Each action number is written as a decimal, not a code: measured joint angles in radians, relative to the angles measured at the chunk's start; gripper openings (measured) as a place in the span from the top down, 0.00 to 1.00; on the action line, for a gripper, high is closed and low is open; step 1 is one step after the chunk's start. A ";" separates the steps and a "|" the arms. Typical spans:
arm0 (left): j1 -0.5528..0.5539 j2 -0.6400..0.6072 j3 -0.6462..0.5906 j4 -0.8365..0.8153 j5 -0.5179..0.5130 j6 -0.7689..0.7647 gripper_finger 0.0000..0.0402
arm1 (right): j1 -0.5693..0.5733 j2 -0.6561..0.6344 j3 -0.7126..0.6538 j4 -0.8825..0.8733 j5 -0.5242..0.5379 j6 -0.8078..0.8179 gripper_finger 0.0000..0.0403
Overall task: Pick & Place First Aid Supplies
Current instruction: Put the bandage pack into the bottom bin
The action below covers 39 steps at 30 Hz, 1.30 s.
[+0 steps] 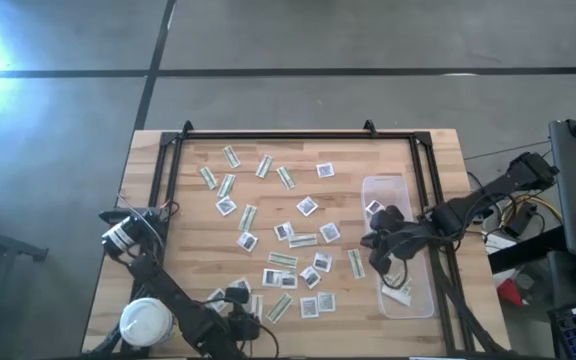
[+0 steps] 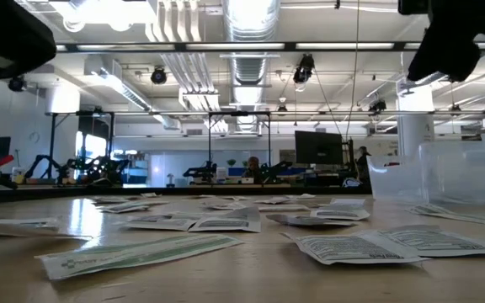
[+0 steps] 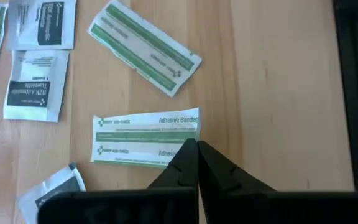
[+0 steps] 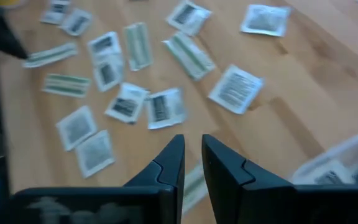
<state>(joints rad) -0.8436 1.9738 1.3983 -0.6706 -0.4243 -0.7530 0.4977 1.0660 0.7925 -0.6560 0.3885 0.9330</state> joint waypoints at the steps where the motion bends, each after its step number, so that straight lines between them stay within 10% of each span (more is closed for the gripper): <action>1: 0.000 -0.004 0.000 -0.001 -0.004 0.003 1.00 | 0.014 0.000 0.000 0.017 0.000 -0.007 0.87; 39: 0.068 -0.281 0.004 0.137 -0.159 0.233 1.00 | 0.351 0.260 0.105 0.459 -0.005 -0.384 0.87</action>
<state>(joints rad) -0.7753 1.6929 1.4021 -0.5332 -0.5830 -0.5204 0.8487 1.3261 0.8975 -0.1974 0.3840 0.5494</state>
